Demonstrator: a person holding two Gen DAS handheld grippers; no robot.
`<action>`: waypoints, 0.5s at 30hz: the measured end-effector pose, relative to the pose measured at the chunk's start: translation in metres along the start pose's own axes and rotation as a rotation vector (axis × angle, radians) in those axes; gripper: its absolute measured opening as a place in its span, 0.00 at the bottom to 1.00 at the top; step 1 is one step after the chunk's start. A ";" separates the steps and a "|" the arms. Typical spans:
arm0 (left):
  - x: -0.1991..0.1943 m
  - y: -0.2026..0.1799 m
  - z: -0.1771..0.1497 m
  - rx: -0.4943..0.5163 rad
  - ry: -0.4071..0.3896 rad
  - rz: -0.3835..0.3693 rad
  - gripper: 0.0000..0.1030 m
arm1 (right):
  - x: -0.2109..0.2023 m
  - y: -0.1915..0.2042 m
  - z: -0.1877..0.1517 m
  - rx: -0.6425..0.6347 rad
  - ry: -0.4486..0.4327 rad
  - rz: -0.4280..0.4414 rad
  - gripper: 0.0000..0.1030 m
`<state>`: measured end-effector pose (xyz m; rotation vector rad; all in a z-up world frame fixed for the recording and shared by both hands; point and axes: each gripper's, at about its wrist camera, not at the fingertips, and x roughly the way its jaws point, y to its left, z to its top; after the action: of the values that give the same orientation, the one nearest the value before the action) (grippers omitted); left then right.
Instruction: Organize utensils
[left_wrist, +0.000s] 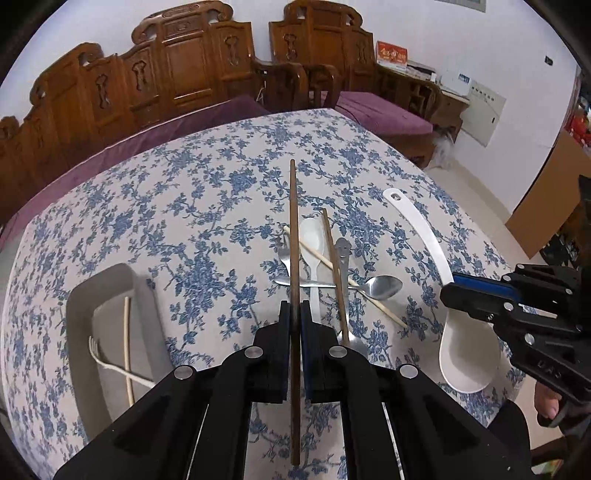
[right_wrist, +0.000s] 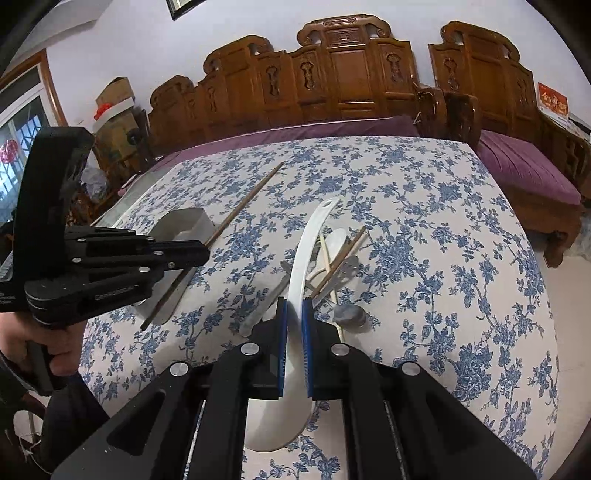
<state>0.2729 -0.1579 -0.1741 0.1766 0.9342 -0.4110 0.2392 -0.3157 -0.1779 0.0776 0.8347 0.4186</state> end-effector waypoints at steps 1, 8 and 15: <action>-0.004 0.004 -0.002 -0.004 -0.005 0.000 0.04 | 0.000 0.003 0.000 -0.006 -0.001 0.003 0.09; -0.023 0.037 -0.018 -0.045 -0.026 0.010 0.04 | 0.001 0.024 0.000 -0.040 -0.001 0.027 0.09; -0.034 0.087 -0.037 -0.108 -0.024 0.057 0.04 | 0.006 0.059 0.003 -0.100 -0.003 0.056 0.09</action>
<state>0.2637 -0.0584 -0.1702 0.0995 0.9228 -0.3091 0.2258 -0.2589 -0.1664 0.0093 0.8093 0.5120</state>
